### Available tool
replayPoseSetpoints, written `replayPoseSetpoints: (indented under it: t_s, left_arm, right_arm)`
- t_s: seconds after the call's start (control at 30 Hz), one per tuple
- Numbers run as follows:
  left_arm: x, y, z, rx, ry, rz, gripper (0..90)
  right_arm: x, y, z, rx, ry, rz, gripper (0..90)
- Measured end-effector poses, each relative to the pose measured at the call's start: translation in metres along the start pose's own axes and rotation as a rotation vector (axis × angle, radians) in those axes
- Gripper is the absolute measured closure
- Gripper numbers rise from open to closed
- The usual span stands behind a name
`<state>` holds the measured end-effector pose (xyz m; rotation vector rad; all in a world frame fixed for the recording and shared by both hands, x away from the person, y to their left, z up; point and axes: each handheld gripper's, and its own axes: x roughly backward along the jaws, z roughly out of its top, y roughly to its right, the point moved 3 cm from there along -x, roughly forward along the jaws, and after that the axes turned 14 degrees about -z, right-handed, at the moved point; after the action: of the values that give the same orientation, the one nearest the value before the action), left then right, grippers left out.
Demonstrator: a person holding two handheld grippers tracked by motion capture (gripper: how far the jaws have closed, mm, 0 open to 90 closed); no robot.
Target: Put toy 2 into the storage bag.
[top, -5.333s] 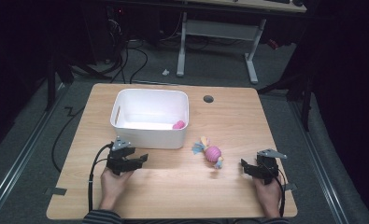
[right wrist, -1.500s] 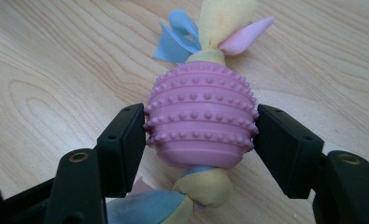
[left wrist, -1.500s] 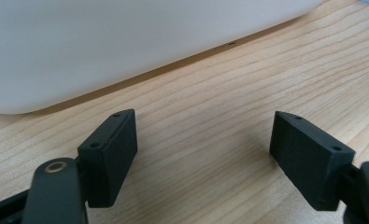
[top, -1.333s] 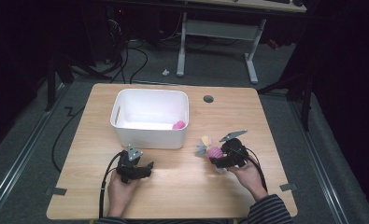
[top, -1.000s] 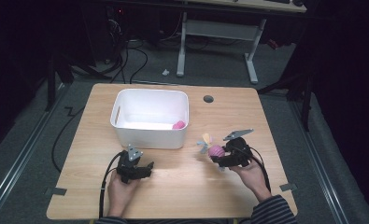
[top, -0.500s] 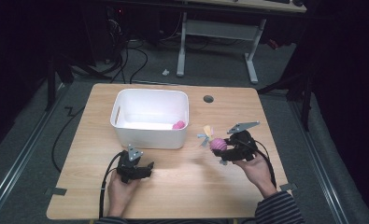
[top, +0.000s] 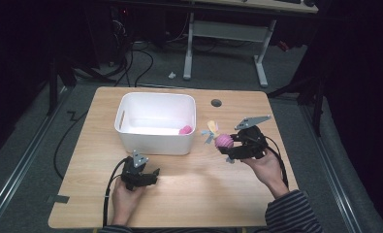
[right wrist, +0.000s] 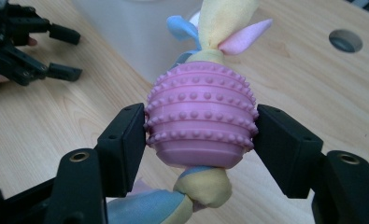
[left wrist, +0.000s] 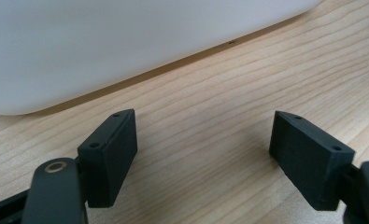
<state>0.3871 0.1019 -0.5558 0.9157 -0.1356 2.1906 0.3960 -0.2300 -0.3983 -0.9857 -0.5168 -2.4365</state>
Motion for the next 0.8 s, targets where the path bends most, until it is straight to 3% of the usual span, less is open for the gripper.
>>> replayPoseSetpoints:
  t_s: [0.3, 0.8]
  left_arm:
    - [0.000, -0.001, 0.000, 0.001, 0.000, -0.002, 24.9]
    - [0.000, -0.001, 0.000, 0.006, 0.001, 0.000, 25.5]
  right_arm:
    - [0.016, -0.003, 0.033, 0.032, 0.062, -0.007, 35.7]
    - [0.012, -0.023, 0.087, 0.132, 0.085, 0.008, 35.7]
